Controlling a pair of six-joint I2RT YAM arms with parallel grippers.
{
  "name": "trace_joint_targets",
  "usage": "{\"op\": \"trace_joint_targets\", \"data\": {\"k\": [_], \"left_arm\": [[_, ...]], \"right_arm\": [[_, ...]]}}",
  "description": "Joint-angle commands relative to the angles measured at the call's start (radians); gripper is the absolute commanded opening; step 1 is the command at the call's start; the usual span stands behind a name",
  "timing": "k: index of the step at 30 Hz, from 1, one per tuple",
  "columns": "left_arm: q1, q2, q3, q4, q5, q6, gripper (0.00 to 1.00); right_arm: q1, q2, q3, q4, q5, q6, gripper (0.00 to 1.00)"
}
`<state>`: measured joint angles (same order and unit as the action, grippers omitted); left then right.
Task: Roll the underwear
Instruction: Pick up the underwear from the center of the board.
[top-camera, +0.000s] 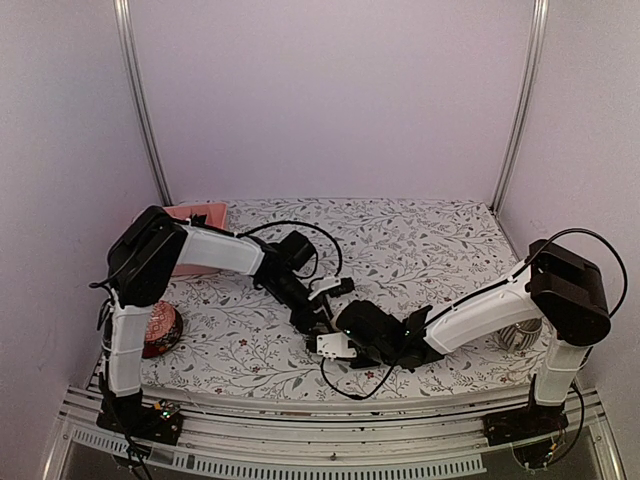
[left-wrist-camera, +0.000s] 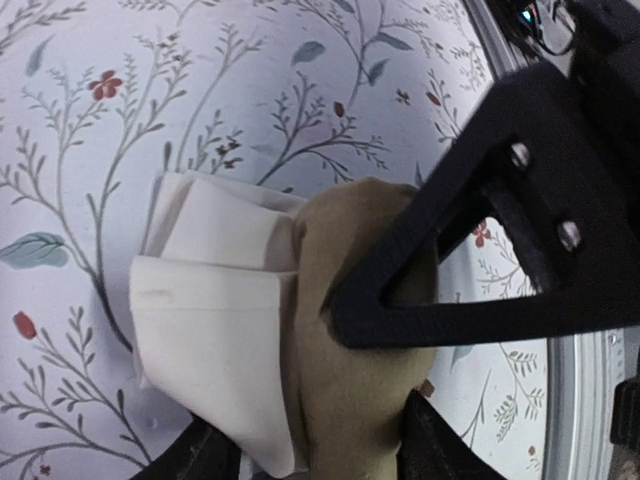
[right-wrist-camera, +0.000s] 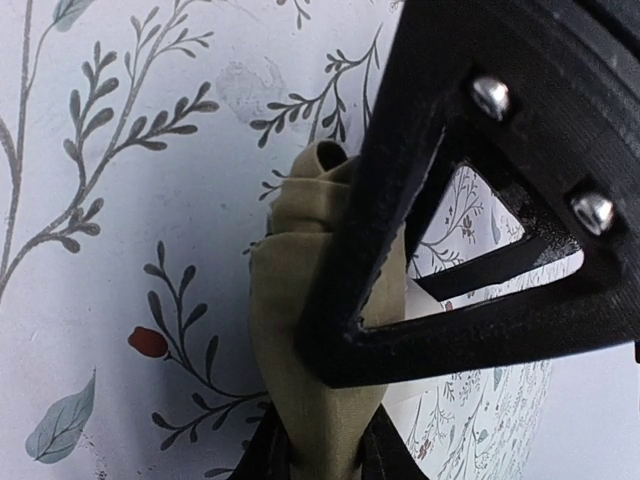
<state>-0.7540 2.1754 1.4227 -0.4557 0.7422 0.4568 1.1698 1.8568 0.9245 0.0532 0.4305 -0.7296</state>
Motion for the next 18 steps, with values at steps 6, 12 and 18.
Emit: {"op": "trace_joint_targets", "data": {"k": [6, 12, 18], "left_arm": [[-0.027, 0.019, -0.019, -0.077, -0.046, 0.019, 0.18], [-0.045, -0.039, -0.076, -0.012, -0.061, 0.015, 0.0], [-0.014, -0.16, -0.137, 0.084, -0.105, -0.062, 0.0]], "right_arm": [[-0.013, 0.014, 0.002, -0.067, -0.043, 0.022, 0.08], [-0.021, -0.015, 0.009, -0.076, -0.028, 0.048, 0.28], [-0.022, -0.138, 0.006, -0.11, 0.053, 0.128, 0.86]]}}
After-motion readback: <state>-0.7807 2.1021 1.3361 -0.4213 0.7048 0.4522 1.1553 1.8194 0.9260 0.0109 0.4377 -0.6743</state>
